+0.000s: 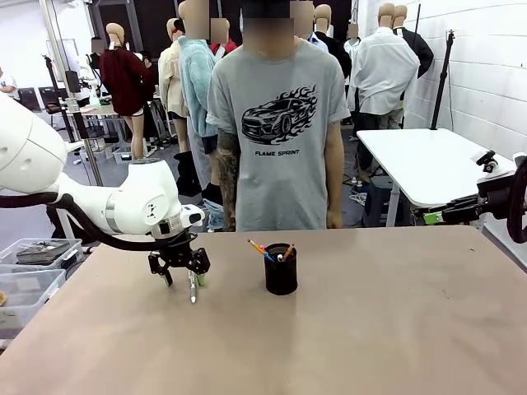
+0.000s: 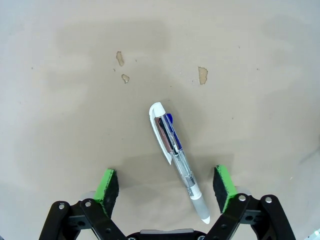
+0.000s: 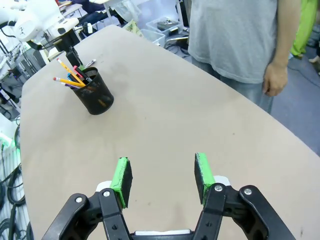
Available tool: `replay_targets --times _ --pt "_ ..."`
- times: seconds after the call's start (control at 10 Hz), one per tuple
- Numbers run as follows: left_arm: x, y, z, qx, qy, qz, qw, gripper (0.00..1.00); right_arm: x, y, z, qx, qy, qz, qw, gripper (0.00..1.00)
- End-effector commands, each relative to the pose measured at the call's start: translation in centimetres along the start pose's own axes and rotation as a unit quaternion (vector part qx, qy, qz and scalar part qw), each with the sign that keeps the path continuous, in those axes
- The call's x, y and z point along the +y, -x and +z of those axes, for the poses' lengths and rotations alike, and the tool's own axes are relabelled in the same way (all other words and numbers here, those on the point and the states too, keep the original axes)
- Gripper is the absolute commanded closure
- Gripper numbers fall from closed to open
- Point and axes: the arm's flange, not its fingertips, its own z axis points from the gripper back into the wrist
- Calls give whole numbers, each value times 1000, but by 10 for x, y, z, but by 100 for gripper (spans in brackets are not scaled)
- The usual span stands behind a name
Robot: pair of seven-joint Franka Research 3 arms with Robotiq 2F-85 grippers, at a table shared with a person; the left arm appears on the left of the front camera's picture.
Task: Place the pens into the pen holder.
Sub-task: Pick up a writing instrument from the table and place it into the Pen holder.
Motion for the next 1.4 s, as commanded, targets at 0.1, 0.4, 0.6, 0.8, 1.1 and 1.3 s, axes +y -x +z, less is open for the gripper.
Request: replay_targets --times 0.1,0.4,0.6,0.8,1.1,1.3 --pt "1 -4 0 16 7 -17 1000 50 1 -1 -2 7 2 -2 1000 36" --pt "2 -3 0 23 10 -16 1000 100 1 -1 -2 7 2 -2 1000 36" --pt "0 -3 1 36 -5 -22 999 100 1 -1 -2 7 2 -2 1000 36" --pt "-2 -1 3 36 -6 -28 999 100 1 -1 -2 7 2 -2 1000 36" --pt "-4 5 9 30 -54 -32 998 100 1 -1 -2 7 2 -2 1000 36" --pt "-6 25 27 -3 -64 -81 995 100 1 -1 -2 7 2 -2 1000 36"
